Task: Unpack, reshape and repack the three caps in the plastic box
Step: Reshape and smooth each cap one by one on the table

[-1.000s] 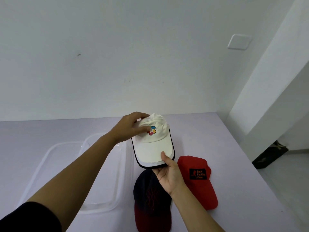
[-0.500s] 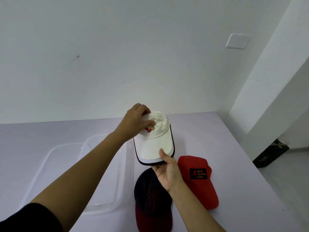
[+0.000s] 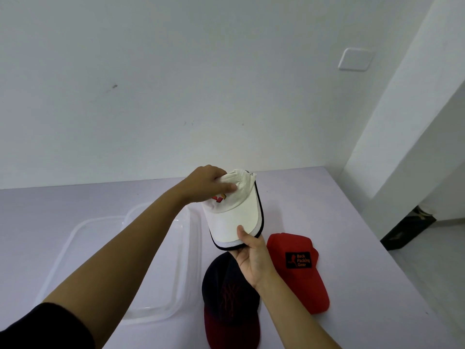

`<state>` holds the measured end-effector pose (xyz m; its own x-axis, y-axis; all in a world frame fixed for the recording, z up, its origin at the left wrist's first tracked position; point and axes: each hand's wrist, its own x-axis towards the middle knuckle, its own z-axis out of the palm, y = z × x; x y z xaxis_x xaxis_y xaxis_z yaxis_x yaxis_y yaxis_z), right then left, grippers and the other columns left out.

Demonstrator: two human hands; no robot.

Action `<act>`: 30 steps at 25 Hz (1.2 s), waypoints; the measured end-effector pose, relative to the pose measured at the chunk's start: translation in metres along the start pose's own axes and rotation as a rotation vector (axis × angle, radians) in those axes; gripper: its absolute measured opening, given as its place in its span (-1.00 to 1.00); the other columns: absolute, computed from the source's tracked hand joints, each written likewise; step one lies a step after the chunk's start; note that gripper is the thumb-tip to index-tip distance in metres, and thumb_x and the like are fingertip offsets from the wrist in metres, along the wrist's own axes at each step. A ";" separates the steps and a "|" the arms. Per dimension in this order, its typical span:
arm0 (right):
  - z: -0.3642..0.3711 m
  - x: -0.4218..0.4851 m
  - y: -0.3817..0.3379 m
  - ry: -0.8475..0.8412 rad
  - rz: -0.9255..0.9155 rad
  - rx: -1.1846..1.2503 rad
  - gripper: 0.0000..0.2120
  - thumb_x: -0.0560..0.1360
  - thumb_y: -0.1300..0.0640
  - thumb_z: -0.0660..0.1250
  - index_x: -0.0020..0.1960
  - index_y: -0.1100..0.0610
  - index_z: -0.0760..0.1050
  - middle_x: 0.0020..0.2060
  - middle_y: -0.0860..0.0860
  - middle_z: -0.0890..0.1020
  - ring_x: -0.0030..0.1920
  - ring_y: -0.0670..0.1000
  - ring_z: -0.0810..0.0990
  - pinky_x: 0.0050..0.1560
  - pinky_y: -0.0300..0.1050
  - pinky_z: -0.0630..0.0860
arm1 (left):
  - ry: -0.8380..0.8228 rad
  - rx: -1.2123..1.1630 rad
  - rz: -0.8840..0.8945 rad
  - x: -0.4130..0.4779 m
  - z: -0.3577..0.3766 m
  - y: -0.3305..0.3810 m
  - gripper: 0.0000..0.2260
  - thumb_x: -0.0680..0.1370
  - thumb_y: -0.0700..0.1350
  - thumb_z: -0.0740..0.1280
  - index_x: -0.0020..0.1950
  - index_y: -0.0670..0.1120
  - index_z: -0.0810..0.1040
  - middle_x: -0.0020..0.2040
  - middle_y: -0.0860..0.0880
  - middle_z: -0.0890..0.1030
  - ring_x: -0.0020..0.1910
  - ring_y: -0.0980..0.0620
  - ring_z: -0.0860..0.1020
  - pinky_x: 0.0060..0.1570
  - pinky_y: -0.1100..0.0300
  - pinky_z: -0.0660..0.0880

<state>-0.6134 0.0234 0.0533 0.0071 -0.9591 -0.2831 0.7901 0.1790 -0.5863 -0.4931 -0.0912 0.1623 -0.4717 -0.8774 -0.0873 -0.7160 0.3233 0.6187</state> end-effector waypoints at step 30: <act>-0.011 -0.007 0.000 -0.085 0.056 -0.118 -0.64 0.42 0.31 0.36 0.19 0.10 0.49 0.09 0.06 0.66 0.16 0.10 0.58 -0.03 -0.06 0.62 | -0.255 0.068 -0.076 0.008 -0.012 0.019 -0.68 0.51 0.15 0.30 -0.12 -0.10 0.57 -0.22 0.01 0.62 -0.23 0.03 0.58 -0.17 0.20 0.48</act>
<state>-0.6202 0.0327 0.0473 0.1048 -0.9612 -0.2551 0.7093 0.2520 -0.6583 -0.5043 -0.0962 0.1828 -0.5234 -0.7852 -0.3310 -0.7832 0.2903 0.5498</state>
